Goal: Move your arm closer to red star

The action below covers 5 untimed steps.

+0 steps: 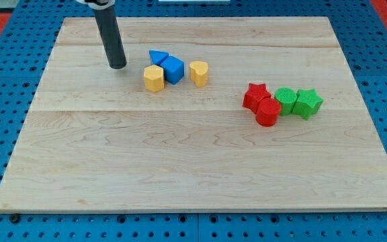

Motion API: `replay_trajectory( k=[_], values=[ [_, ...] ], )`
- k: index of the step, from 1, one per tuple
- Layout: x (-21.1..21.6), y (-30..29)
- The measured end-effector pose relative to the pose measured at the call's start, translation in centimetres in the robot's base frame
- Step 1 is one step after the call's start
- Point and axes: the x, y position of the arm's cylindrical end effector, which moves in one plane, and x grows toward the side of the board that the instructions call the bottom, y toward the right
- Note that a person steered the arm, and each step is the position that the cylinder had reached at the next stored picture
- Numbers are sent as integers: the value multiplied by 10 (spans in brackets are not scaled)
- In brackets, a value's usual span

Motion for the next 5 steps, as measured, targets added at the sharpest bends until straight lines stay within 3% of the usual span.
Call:
replay_trajectory(
  k=[1, 3, 4, 5],
  values=[
    [7, 1],
    [100, 53],
    [86, 108],
    [72, 121]
  ],
)
